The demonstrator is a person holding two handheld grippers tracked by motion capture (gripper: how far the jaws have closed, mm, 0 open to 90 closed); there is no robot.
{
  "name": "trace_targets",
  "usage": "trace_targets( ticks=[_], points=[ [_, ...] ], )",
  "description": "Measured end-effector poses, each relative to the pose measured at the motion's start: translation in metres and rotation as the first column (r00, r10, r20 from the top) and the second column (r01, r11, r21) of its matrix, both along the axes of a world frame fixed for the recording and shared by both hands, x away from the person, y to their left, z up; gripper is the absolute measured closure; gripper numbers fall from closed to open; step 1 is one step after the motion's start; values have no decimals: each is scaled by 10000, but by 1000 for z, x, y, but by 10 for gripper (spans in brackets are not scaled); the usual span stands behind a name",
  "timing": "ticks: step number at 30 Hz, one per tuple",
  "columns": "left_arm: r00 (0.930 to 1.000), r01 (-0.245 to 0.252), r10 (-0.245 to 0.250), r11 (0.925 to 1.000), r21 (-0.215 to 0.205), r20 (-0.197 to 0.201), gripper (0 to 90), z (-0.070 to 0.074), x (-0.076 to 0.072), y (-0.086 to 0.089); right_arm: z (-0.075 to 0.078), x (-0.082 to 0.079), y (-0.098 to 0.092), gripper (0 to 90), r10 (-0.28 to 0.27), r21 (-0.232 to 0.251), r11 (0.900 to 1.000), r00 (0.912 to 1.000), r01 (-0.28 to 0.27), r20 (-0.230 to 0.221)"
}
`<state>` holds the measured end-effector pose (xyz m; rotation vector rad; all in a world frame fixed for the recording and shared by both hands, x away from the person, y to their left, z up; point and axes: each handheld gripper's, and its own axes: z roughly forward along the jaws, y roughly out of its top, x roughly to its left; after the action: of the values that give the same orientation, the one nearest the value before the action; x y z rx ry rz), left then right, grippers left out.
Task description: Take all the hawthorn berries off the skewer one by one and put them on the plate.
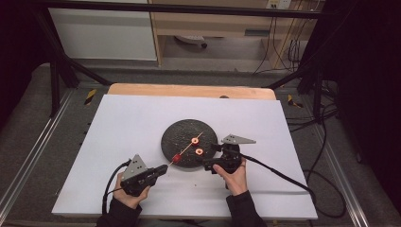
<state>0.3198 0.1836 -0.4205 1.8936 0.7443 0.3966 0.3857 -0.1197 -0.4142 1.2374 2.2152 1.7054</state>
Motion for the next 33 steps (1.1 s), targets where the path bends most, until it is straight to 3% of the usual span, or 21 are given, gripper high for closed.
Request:
trace_targets(
  ticks=[9,20,24,33],
  points=[
    [10000,22,-22,10000,19,38,883,0,0,-4,-9,-5,16,44,-59,89,9999,9999,60,-112],
    [9999,-7,7,10000,1,110,883,-1,1,-11,-5,-5,31,67,-15,144,9999,9999,18,-163],
    [9999,48,-48,10000,24,122,883,-1,1,-15,-7,-6,37,133,309,181,9994,9990,-303,-309],
    [9997,160,-160,9999,-1,210,883,-1,-2,-20,-10,-5,41,391,776,559,9956,9957,-748,-500]
  ],
)
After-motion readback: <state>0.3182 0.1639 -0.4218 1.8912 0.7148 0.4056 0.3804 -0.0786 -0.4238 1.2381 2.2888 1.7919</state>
